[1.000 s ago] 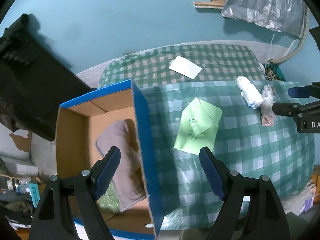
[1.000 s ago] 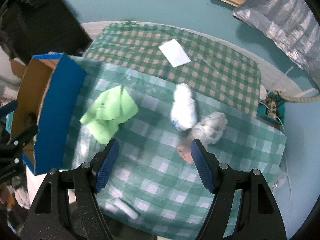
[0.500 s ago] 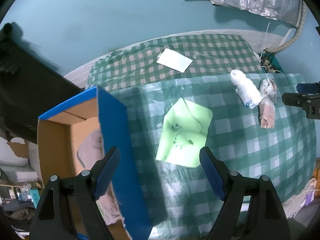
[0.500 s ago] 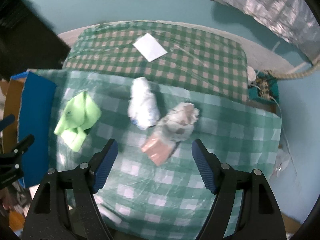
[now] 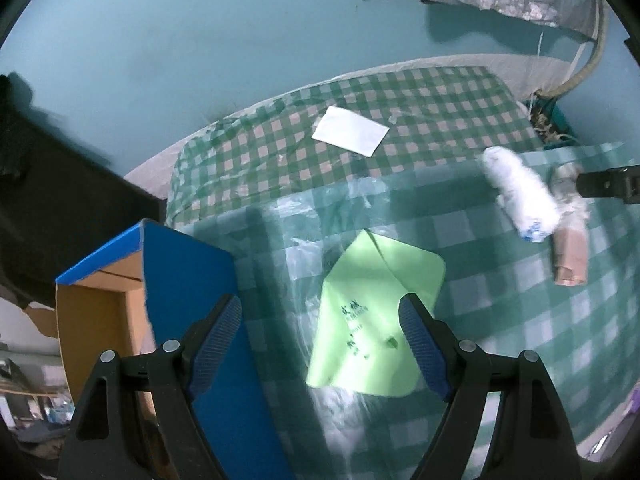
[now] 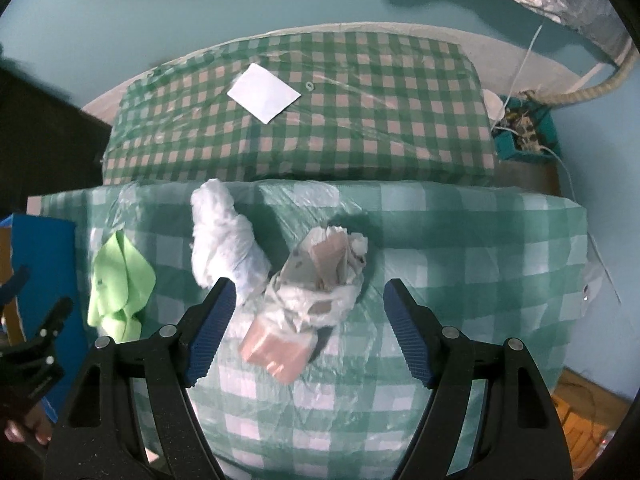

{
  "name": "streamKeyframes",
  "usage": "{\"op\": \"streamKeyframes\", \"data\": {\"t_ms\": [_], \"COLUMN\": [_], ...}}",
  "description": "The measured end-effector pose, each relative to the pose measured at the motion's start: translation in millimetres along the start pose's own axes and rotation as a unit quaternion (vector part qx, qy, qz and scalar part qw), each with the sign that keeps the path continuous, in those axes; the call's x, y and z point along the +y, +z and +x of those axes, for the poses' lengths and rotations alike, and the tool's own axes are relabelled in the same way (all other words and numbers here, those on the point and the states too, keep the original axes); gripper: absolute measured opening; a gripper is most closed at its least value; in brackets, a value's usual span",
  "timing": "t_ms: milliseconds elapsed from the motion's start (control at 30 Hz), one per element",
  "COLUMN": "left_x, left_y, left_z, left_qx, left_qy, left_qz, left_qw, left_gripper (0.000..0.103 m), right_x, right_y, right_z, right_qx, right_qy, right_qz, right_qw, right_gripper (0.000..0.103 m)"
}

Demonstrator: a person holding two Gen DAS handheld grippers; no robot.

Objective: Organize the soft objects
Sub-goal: 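Grasp the white wrapped bundle with the right tool while the left grasps the green cloth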

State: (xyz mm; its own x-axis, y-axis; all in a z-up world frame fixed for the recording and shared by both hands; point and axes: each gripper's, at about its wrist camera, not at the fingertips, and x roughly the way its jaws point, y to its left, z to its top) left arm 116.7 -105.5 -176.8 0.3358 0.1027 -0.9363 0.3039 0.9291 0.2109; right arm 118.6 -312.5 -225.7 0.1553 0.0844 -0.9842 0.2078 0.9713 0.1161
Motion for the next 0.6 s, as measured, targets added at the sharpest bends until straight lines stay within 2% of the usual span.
{"op": "streamKeyframes", "data": {"t_ms": [67, 233, 367, 600], "left_x": [-1.4, 0.0, 2.6, 3.1], "left_y": [1.6, 3.4, 4.9, 7.7], "left_z": [12.1, 31.5, 42.1, 55.7], "left_qx": [0.005, 0.020, 0.030, 0.047], "left_qy": [0.007, -0.009, -0.015, -0.025], "left_qz": [0.003, -0.007, -0.021, -0.011], "left_qw": [1.0000, 0.9997, 0.9992, 0.9985], "left_gripper": [0.082, 0.082, 0.082, 0.079], "right_x": [-3.1, -7.5, -8.2, -7.4], "right_y": [2.1, 3.2, -0.7, -8.3], "right_z": [8.9, 24.2, 32.2, 41.6], "right_qx": [0.005, 0.012, 0.017, 0.026], "right_qy": [0.001, -0.002, -0.007, -0.006], "right_qz": [0.009, 0.027, 0.028, 0.010], "right_qw": [1.000, 1.000, 0.999, 1.000], "right_gripper": [0.076, 0.076, 0.076, 0.075]}}
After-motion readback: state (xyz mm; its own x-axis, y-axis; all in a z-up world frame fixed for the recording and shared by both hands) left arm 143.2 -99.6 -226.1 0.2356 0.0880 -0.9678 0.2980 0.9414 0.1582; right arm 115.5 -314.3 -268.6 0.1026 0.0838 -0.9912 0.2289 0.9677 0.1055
